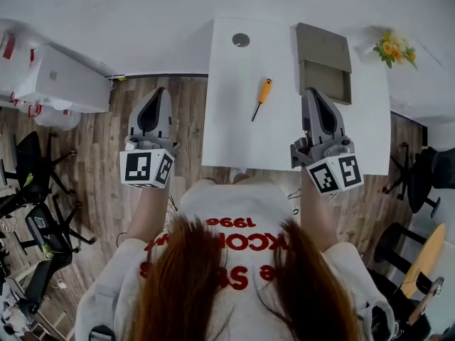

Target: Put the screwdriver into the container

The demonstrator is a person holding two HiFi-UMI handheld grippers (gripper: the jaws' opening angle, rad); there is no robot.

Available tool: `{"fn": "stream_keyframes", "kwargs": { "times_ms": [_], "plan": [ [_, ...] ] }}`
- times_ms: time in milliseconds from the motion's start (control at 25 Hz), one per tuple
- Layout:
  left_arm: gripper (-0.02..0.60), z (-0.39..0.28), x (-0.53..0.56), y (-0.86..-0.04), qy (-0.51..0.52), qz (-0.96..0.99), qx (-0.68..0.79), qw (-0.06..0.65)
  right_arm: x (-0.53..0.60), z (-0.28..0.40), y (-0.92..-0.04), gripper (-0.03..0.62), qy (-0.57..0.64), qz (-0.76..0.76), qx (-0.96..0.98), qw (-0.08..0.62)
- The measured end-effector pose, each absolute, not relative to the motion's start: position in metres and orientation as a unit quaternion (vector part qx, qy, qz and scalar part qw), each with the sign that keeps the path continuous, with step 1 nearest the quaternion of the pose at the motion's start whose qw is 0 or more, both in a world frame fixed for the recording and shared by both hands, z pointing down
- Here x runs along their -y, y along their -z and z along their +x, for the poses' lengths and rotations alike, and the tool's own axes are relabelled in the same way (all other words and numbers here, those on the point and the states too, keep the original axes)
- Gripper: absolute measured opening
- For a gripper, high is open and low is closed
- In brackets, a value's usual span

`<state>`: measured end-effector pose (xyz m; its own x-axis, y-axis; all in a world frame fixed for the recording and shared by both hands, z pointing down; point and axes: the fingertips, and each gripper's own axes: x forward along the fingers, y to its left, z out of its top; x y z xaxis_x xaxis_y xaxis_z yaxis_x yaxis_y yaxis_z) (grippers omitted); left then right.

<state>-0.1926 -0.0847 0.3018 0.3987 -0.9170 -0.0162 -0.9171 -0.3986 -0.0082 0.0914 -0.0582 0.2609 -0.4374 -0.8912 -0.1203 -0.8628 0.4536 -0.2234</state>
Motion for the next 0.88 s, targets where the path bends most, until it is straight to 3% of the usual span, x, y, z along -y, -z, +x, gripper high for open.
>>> {"fn": "stream_keyframes", "kwargs": {
  "times_ms": [880],
  "plan": [
    [0.012, -0.15, 0.171, -0.311, 0.019, -0.807, -0.588, 0.043, 0.152, 0.126, -0.304, 0.008, 0.119, -0.506, -0.85, 0.092]
  ]
}}
